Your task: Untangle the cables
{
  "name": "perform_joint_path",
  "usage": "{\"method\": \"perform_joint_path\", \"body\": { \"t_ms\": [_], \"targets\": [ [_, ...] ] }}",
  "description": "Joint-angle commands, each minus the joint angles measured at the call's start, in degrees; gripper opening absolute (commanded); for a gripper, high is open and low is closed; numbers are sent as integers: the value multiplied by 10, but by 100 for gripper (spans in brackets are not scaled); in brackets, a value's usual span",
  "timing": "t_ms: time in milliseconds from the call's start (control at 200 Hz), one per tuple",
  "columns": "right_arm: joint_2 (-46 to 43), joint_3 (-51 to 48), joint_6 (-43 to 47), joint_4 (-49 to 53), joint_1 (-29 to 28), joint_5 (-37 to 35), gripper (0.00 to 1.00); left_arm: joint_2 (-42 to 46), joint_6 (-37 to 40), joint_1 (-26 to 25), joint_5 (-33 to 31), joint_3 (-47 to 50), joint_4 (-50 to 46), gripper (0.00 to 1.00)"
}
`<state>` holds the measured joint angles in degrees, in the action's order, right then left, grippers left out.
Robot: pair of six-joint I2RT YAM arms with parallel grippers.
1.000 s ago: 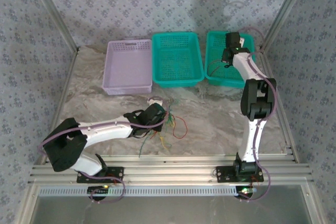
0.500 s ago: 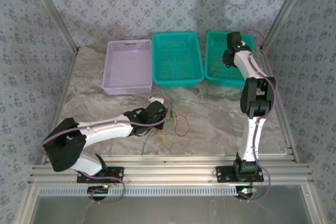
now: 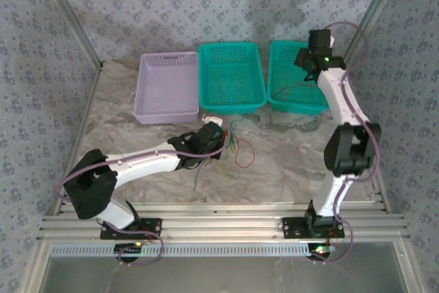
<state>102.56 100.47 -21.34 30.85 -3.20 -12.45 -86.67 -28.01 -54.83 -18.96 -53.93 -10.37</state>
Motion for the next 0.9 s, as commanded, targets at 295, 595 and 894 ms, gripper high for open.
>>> {"method": "perform_joint_path", "body": {
  "t_ms": [295, 595, 894],
  "targets": [
    [-299, -343, -21, -124, -104, 248, 69, 9, -25, 26, -5, -43, 5, 0],
    [-451, -549, -15, -194, -197, 397, 73, 46, -86, 64, 28, -24, 5, 0],
    [-424, -587, -8, -232, -262, 356, 75, 61, -105, 66, 45, -21, 7, 0]
  ]
}}
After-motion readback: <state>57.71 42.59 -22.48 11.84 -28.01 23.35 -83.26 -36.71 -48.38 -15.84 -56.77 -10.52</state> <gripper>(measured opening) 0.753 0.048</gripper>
